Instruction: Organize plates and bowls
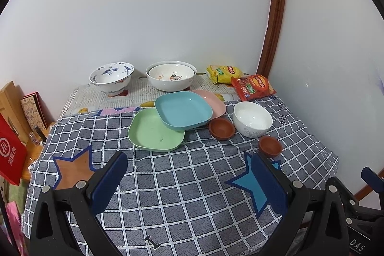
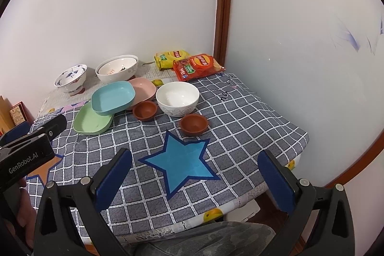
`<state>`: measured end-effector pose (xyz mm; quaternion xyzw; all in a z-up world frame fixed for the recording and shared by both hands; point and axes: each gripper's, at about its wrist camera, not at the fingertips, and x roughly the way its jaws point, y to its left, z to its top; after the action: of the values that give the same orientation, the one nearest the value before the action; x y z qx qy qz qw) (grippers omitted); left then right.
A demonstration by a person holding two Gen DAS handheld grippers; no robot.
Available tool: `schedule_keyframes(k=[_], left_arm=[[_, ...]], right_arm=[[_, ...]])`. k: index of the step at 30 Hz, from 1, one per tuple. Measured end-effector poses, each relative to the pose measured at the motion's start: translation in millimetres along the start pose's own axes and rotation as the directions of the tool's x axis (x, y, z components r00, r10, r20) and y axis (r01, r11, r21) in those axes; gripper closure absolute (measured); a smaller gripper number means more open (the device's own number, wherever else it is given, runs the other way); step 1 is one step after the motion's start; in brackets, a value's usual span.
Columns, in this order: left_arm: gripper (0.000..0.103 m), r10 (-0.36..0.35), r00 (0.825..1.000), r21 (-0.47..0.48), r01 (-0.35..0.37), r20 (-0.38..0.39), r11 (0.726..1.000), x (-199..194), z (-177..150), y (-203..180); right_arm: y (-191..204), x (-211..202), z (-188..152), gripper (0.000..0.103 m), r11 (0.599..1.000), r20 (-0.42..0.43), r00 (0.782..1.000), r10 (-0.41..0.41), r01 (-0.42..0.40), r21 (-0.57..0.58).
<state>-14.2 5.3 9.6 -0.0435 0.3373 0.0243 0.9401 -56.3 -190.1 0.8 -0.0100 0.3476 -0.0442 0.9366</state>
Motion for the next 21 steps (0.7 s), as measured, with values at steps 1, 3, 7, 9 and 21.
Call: schedule_keyframes(k=[1, 3, 7, 9, 21], left_arm=[[0.000, -0.003, 1.000, -0.002, 0.003, 0.001, 1.000, -0.7, -0.8, 0.3], [0.000, -0.008, 1.000, -0.010, 0.008, 0.002, 1.000, -1.2, -1.0, 1.5], [0.000, -0.021, 1.000, -0.022, 0.021, 0.004, 1.000, -1.8, -2.1, 4.5], [0.000, -0.020, 1.000, -0.023, 0.021, 0.008, 1.000, -2.3, -2.8, 5.0], [0.000, -0.038, 0.999, -0.030, 0.039, 0.028, 0.999, -5.6, -5.3, 5.0]], right_arm=[[0.2, -0.1, -0.2, 0.000, 1.000, 0.001, 1.000, 0.000, 0.000, 0.001], [0.4, 0.1, -0.4, 0.000, 1.000, 0.003, 1.000, 0.001, -0.001, 0.003], [0.2, 0.8, -1.1, 0.000, 1.000, 0.000, 1.000, -0.001, 0.001, 0.005], [-0.2, 0.2, -0.9, 0.000, 1.000, 0.002, 1.000, 0.000, 0.000, 0.008], [-1.8, -1.1, -1.3, 0.000, 1.000, 0.007, 1.000, -0.003, 0.003, 0.017]])
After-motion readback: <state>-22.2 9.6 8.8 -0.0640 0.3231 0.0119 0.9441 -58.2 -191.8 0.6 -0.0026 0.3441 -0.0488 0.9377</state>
